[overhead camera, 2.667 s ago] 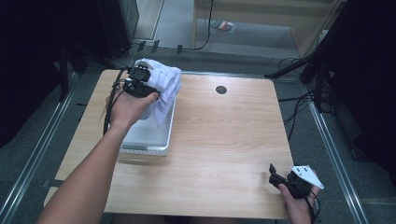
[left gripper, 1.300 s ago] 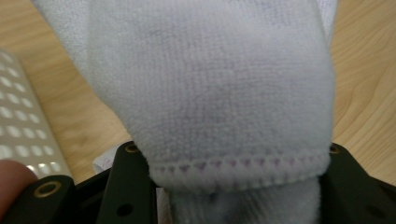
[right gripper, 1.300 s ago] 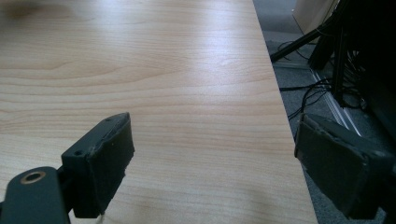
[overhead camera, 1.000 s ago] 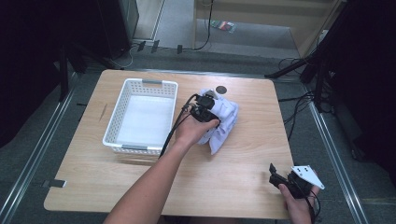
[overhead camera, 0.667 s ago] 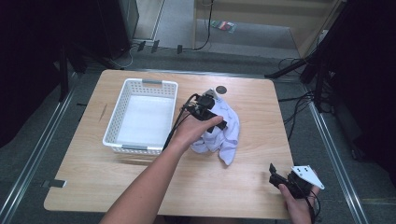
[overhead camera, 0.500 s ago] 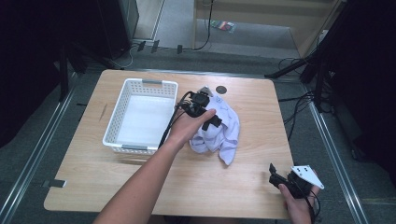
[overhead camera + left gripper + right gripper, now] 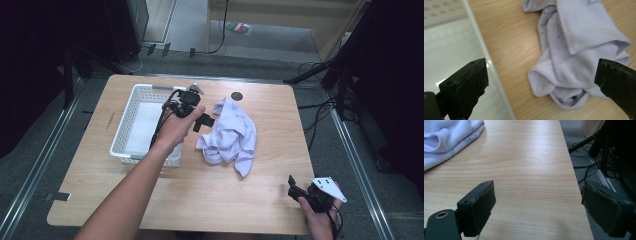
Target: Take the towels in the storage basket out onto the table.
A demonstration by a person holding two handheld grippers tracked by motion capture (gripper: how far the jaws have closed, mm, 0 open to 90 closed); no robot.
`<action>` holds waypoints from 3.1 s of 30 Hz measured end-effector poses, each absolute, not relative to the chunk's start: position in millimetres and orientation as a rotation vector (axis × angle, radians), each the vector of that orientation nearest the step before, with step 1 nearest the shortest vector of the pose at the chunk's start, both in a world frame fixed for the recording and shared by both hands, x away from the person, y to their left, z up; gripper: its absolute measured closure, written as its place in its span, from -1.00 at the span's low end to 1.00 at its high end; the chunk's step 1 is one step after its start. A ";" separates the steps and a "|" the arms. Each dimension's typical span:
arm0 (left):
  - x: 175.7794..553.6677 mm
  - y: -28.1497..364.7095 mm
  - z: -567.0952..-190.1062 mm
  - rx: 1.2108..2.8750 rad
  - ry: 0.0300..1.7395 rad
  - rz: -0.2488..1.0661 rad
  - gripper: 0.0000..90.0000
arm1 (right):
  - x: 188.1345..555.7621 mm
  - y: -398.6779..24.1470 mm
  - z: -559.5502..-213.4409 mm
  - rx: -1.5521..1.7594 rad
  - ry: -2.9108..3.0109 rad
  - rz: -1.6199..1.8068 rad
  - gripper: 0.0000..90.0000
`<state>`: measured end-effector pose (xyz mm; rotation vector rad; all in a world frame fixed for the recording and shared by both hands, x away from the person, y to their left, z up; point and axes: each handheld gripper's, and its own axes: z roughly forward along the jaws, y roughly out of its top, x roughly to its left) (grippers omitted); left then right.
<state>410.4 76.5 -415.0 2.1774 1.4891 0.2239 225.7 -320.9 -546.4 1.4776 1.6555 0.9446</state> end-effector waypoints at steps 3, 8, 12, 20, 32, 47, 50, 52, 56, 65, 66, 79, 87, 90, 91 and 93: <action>410.1 85.7 -414.9 2.175 1.504 0.225 -1.00 | 225.8 -320.7 -546.4 1.479 1.655 0.940 -0.74; 408.3 112.8 -414.7 2.141 1.540 0.246 -1.00 | 226.0 -320.5 -546.4 1.482 1.652 0.937 -0.74; 406.3 133.6 -413.6 2.117 1.566 0.261 -1.00 | 226.0 -320.4 -546.4 1.483 1.651 0.935 -0.74; 397.9 173.9 -414.3 2.088 1.600 0.296 -1.00 | 226.3 -320.3 -546.5 1.484 1.651 0.936 -0.73; 383.5 233.1 -414.6 2.021 1.671 0.341 -1.00 | 226.4 -320.2 -546.5 1.487 1.648 0.930 -0.73; 352.7 286.0 -423.6 1.930 1.700 0.388 -1.00 | 226.5 -320.3 -546.6 1.491 1.646 0.928 -0.73; 340.0 297.3 -430.4 1.896 1.697 0.381 -1.00 | 226.4 -320.4 -546.6 1.491 1.644 0.928 -0.73; 331.7 303.0 -433.0 1.886 1.689 0.386 -1.00 | 226.3 -320.2 -546.5 1.494 1.642 0.928 -0.73; 313.0 311.5 -440.0 1.871 1.677 0.428 -1.00 | 226.1 -320.2 -546.4 1.495 1.640 0.927 -0.73; 270.3 324.9 -461.9 1.810 1.619 0.509 -1.00 | 226.2 -319.9 -546.4 1.494 1.641 0.922 -0.73; 265.9 327.2 -465.3 1.791 1.611 0.512 -1.00 | 226.2 -319.9 -546.5 1.492 1.638 0.922 -0.73; 227.2 344.4 -505.2 1.635 1.589 0.608 -1.00 | 225.8 -319.9 -546.5 1.491 1.634 0.922 -0.73; 213.9 351.5 -532.4 1.585 1.592 0.654 -1.00 | 225.7 -319.9 -546.5 1.491 1.633 0.925 -0.73; 208.8 353.2 -541.3 1.556 1.584 0.648 -1.00 | 225.7 -319.9 -546.5 1.491 1.633 0.924 -0.72; 208.0 352.6 -543.4 1.559 1.579 0.667 -1.00 | 225.7 -319.9 -546.5 1.491 1.633 0.923 -0.72; 207.4 352.1 -542.4 1.558 1.574 0.677 -1.00 | 225.8 -319.9 -546.6 1.485 1.634 0.923 -0.72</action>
